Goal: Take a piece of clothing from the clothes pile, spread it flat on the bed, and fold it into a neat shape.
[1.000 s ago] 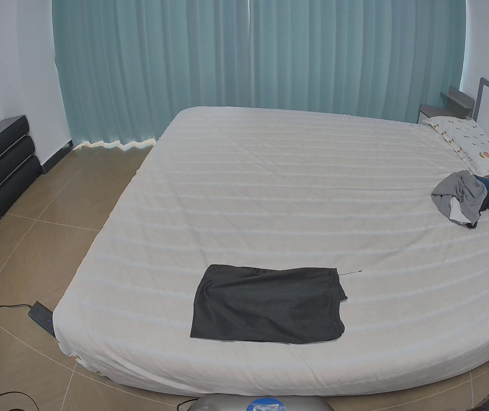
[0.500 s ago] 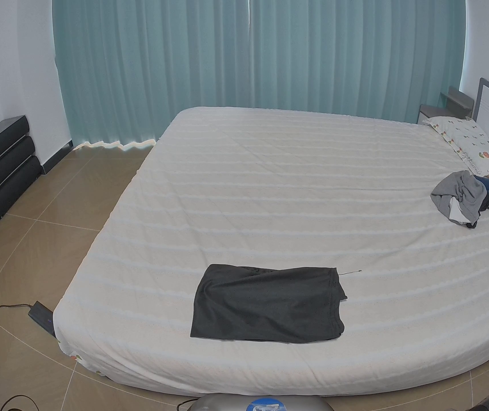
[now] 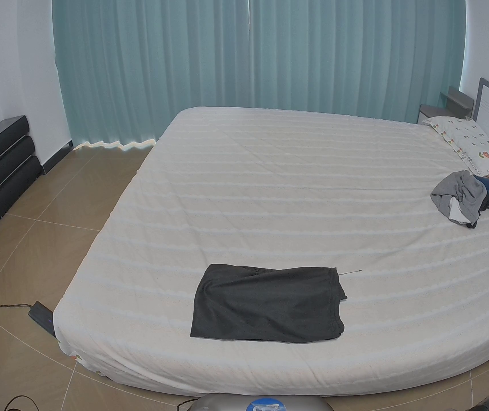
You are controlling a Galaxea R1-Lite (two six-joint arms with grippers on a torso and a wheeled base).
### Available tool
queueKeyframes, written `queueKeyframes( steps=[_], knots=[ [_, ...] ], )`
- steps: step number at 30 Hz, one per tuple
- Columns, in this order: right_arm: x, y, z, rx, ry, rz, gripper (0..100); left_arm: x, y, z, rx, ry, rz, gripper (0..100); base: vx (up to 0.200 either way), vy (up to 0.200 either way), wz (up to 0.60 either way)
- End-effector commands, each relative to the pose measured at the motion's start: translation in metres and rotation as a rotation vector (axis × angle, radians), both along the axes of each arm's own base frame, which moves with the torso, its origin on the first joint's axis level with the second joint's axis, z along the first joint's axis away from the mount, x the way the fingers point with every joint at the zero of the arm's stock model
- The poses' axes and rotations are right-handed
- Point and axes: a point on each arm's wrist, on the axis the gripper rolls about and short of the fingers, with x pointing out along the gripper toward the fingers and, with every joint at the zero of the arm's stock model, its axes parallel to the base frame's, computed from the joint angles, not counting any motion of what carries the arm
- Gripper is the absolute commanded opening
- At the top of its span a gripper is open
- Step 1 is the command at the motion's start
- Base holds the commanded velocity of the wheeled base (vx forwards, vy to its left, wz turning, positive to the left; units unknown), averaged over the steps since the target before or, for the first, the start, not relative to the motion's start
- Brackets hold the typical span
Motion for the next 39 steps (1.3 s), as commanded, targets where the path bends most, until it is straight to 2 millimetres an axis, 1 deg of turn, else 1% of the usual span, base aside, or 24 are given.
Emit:
queueKeyframes(
  steps=[1,3,5,6,7,8,11,15,20,26,29,34,39],
  knots=[
    [0.016,0.0,-0.029,-0.062,-0.06,-0.009,100,0.001,-0.001,-0.001,0.018,-0.087,-0.065,100,0.0,0.0,0.0],
    [0.016,0.0,-0.028,-0.07,-0.061,-0.004,100,0.003,-0.002,-0.005,0.022,-0.078,-0.081,100,0.0,0.0,0.0],
    [0.017,0.0,-0.03,-0.07,-0.041,-0.005,100,0.015,-0.003,-0.028,0.038,0.005,-0.14,100,0.0,0.0,0.0],
    [0.017,0.0,-0.031,-0.07,-0.04,-0.002,100,0.015,-0.003,-0.029,0.039,0.008,-0.145,100,0.0,0.0,0.0],
    [0.017,0.0,-0.034,-0.068,-0.003,-0.005,100,0.019,-0.003,-0.04,0.034,0.047,-0.156,100,0.0,0.0,0.0],
    [0.017,0.0,-0.037,-0.065,0.026,-0.005,100,0.019,-0.003,-0.041,0.028,0.055,-0.16,100,0.0,0.0,0.0],
    [0.017,0.0,-0.037,-0.059,0.026,-0.006,100,0.02,-0.004,-0.043,0.026,0.076,-0.164,100,0.0,0.0,0.0],
    [0.017,0.0,-0.037,-0.053,0.024,-0.006,100,0.021,-0.005,-0.054,0.015,0.187,-0.224,100,0.0,0.0,0.0],
    [0.017,0.0,-0.043,0.068,0.079,0.005,100,0.022,-0.007,-0.055,0.007,0.186,-0.334,100,0.0,0.0,0.0],
    [0.017,0.0,-0.043,0.059,0.087,0.011,100,0.022,-0.01,-0.055,0.003,0.186,-0.46,100,0.0,0.0,0.0],
    [0.018,0.0,-0.044,0.055,0.089,0.014,100,0.022,-0.011,-0.055,-0.001,0.192,-0.49,100,0.0,0.0,0.0],
    [0.018,0.001,-0.045,0.033,0.095,0.037,100,0.022,-0.01,-0.055,-0.006,0.188,-0.468,100,0.0,0.0,0.0],
    [0.018,0.001,-0.045,0.025,0.095,0.043,100,0.021,-0.007,-0.055,-0.023,0.183,-0.329,100,0.0,0.0,0.0]
  ],
)
